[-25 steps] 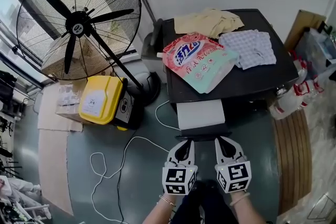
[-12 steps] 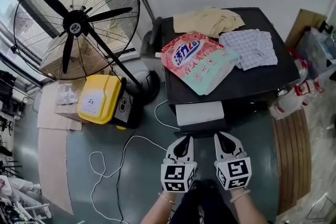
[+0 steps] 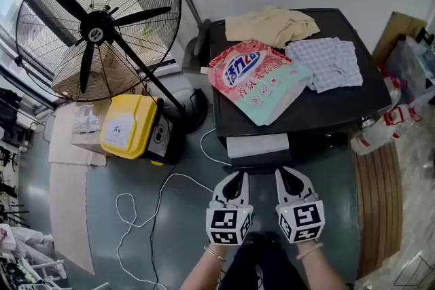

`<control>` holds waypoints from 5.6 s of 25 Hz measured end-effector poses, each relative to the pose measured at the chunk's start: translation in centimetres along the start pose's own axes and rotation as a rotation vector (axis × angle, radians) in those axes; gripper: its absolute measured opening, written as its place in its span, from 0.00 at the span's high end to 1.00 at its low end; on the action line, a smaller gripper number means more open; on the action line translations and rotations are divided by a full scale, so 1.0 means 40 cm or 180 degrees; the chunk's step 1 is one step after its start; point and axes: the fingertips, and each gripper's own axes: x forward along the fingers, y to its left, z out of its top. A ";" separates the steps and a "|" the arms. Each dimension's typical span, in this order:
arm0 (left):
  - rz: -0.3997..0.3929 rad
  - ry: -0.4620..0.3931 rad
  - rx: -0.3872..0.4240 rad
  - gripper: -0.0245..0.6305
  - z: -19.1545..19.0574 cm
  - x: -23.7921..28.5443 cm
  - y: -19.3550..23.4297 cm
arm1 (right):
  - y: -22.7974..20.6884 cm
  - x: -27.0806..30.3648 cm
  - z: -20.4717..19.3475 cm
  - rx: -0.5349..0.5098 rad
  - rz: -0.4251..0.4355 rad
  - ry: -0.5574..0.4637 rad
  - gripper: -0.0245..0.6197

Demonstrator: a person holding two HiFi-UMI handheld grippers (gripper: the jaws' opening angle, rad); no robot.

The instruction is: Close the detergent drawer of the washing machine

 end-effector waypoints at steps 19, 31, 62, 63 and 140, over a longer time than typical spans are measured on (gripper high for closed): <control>-0.0076 0.0059 0.0033 0.94 0.035 0.060 0.036 | -0.019 0.065 0.037 -0.0075 0.0000 0.0028 0.92; -0.0123 0.0029 -0.0019 0.94 0.048 0.085 0.054 | -0.028 0.094 0.050 -0.0018 -0.0125 -0.0021 0.92; -0.0224 0.0024 -0.0028 0.94 0.078 0.141 0.079 | -0.053 0.150 0.078 0.0040 -0.0267 -0.0121 0.92; -0.0226 0.0025 -0.0025 0.94 0.078 0.141 0.080 | -0.053 0.150 0.078 0.0042 -0.0269 -0.0123 0.92; -0.0209 0.0088 0.0086 0.94 0.130 0.098 0.051 | 0.003 0.105 0.104 0.0155 0.0078 -0.0104 0.92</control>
